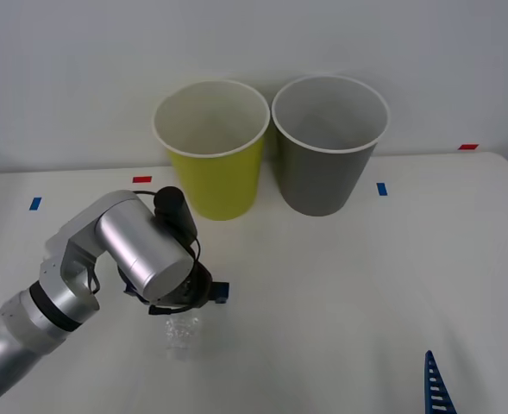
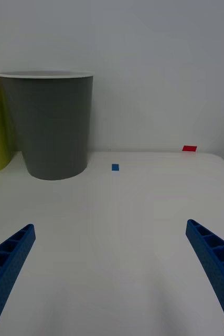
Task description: Put cans in the gray bin and PET bottles in the light green bin.
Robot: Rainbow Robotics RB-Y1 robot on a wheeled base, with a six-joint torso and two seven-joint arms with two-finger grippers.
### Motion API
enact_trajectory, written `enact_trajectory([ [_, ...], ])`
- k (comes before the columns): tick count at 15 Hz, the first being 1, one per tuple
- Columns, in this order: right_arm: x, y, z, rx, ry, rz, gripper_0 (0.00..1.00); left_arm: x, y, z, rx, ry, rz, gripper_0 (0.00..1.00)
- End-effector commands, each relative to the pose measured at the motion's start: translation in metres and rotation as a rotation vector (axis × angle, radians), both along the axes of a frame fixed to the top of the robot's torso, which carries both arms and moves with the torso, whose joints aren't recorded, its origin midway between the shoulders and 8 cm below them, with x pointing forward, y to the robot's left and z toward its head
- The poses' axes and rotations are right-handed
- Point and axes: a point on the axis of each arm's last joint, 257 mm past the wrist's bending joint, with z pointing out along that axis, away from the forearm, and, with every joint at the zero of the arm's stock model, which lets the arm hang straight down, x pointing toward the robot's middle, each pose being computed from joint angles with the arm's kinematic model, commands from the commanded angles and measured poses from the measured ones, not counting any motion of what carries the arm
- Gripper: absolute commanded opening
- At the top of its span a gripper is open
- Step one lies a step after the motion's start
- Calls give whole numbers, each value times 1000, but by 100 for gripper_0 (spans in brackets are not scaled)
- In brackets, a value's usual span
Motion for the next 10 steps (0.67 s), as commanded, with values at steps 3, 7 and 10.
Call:
enact_trajectory([
  [3, 0, 0, 0, 0, 0, 0, 100, 2, -1, 2, 3, -8, -7, 0],
  [7, 0, 0, 0, 0, 0, 0, 100, 2, -2, 3, 4, -12, -14, 0],
  [10, 0, 0, 0, 0, 0, 0, 100, 3, -5, 9, -2, -30, -24, 0],
])
